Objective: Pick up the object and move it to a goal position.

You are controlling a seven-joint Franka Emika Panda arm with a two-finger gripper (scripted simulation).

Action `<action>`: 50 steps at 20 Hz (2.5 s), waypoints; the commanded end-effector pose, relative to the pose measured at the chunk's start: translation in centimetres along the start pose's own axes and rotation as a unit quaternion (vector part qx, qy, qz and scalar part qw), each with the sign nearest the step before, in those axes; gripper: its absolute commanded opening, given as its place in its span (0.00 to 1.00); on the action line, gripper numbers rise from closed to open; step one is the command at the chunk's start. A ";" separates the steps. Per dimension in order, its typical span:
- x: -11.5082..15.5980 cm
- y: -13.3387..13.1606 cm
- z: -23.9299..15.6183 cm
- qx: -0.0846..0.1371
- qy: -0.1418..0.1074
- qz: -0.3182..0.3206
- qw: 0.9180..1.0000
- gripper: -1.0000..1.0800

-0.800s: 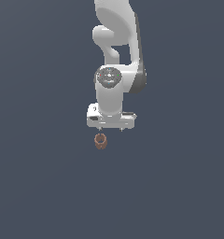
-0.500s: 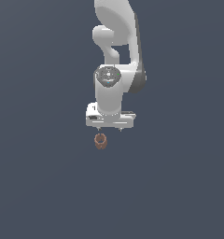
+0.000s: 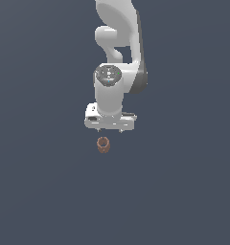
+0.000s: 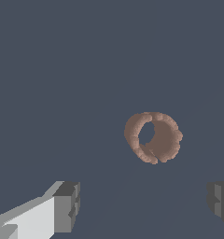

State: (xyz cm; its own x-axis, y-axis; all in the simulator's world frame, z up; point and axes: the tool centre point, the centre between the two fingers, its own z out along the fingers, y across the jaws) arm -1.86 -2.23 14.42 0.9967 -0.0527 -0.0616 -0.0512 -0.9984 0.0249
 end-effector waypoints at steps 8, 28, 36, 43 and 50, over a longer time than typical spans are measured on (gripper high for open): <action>0.2 0.2 0.4 0.002 0.002 0.027 1.000 0.96; 1.8 2.8 3.8 0.019 0.021 0.266 0.964 0.96; 2.1 3.4 4.4 0.021 0.025 0.311 0.950 0.96; 2.1 3.4 4.8 0.021 0.025 0.312 0.949 0.96; 2.2 3.3 8.0 0.021 0.025 0.315 0.949 0.96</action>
State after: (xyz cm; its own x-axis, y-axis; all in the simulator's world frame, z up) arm -0.28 -5.84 7.25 0.7703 -0.6376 0.0002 -0.6376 -0.7703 0.0000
